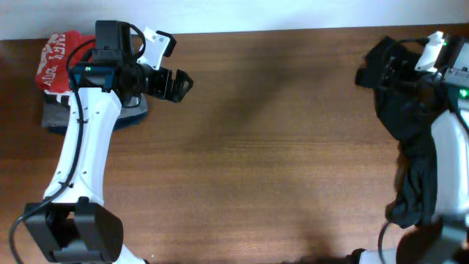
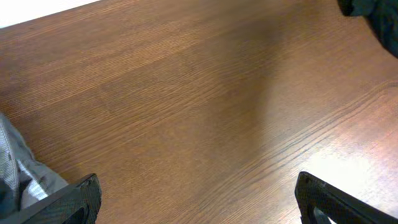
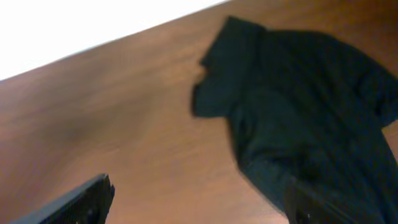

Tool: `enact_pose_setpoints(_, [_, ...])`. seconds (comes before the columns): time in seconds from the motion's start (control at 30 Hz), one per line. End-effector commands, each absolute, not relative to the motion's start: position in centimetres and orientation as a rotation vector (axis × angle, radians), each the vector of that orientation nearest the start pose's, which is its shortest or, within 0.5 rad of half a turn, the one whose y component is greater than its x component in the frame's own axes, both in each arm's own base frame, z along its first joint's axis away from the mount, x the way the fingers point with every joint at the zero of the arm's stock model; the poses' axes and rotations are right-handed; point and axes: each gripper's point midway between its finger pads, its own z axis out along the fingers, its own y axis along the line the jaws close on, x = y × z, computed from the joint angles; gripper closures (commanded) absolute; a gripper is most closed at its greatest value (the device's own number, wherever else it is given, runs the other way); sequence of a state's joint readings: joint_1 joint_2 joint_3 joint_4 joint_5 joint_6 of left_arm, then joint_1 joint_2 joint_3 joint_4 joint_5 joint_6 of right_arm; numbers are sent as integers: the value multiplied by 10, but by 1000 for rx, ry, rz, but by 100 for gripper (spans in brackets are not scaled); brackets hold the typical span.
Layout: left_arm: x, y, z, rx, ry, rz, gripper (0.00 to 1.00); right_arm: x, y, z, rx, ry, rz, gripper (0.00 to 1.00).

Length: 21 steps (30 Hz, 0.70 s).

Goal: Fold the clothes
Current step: 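Reach the right gripper to the black shirt and grasp it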

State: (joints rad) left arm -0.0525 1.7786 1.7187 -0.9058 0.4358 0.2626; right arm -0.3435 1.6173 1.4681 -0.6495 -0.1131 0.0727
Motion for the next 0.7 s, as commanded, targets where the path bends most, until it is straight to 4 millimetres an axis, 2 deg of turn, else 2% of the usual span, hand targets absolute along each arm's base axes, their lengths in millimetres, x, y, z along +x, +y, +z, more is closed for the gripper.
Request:
enact_pose_setpoints(0.0, [448,-102,233,581,2384,-496,1,452,-164,188,526,2346,-20,10])
enact_pose_setpoints(0.2, [445,-111,232,605,2385,-505,1,482,-180,118,549,2395,-14,9])
enact_pose_setpoints(0.23, [444,-114,232,614,2384,-508,1,489,-182,99,549,2402,-10,9])
enact_pose_setpoints(0.4, [441,-127,231,649,2380,-519,1,507,-189,57,546,2399,-8,13])
enact_pose_setpoints(0.57, [439,-136,228,674,2384,-527,1,520,-193,35,538,2376,-12,17])
enact_pose_setpoints(0.67, [440,-138,223,680,2392,-533,1,528,-193,23,526,2359,-10,27])
